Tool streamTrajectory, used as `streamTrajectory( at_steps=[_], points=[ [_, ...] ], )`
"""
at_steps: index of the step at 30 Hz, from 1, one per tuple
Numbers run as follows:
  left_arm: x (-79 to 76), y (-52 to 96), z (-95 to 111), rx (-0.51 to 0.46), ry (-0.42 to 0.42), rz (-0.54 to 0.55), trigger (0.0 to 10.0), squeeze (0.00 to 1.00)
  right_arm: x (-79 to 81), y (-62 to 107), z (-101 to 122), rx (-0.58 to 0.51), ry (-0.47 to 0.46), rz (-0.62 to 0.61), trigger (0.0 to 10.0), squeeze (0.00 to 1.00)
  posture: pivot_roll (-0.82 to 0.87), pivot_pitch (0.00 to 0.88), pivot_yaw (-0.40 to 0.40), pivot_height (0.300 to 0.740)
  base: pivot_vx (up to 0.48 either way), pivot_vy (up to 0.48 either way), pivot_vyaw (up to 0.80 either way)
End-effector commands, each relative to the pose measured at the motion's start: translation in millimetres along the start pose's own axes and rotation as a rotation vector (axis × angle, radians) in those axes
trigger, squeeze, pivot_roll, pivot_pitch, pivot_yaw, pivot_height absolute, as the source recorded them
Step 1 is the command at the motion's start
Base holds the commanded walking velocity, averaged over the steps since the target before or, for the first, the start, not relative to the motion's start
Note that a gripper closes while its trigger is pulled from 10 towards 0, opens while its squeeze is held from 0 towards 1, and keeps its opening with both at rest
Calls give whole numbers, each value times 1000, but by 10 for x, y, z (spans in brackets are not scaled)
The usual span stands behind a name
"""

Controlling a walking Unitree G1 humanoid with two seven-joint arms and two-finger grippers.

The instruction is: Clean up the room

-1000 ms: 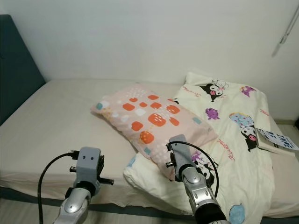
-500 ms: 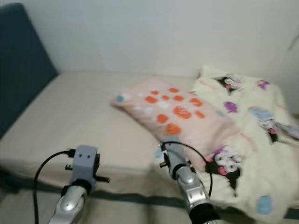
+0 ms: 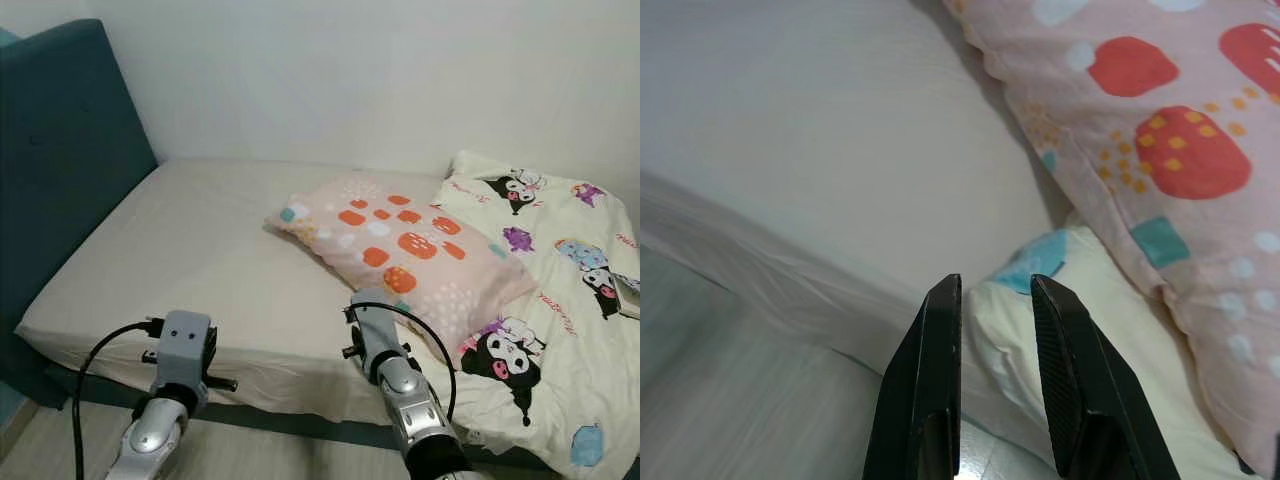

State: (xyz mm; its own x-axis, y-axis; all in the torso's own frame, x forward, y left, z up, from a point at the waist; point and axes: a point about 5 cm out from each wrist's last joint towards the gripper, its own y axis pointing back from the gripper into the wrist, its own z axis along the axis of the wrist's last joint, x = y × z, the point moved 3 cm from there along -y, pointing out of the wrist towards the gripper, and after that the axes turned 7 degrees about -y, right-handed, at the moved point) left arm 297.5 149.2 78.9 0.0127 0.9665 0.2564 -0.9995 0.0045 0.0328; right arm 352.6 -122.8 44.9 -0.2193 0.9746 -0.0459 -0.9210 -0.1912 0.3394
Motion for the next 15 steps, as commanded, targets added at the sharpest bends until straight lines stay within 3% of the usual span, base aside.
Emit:
streamTrajectory(
  at_steps=[1, 8, 15],
  points=[
    [-42, 21, -7, -4, -9, -16, 10000, 0, -13, 14, -57, 11, -10, -6, 10000, 0, -53, 96, -19, 740, 0, -480, 0],
    [-66, 28, -22, 5, -12, -24, 10000, 0, -17, 19, -62, 12, -10, -8, 10000, 0, -53, 97, -17, 740, 0, -480, 0],
    [-53, 18, -72, 37, 14, -18, 10000, 0, -26, 19, -66, 16, -19, -11, 10000, 0, -54, 91, -17, 740, 0, 0, 0]
  ],
)
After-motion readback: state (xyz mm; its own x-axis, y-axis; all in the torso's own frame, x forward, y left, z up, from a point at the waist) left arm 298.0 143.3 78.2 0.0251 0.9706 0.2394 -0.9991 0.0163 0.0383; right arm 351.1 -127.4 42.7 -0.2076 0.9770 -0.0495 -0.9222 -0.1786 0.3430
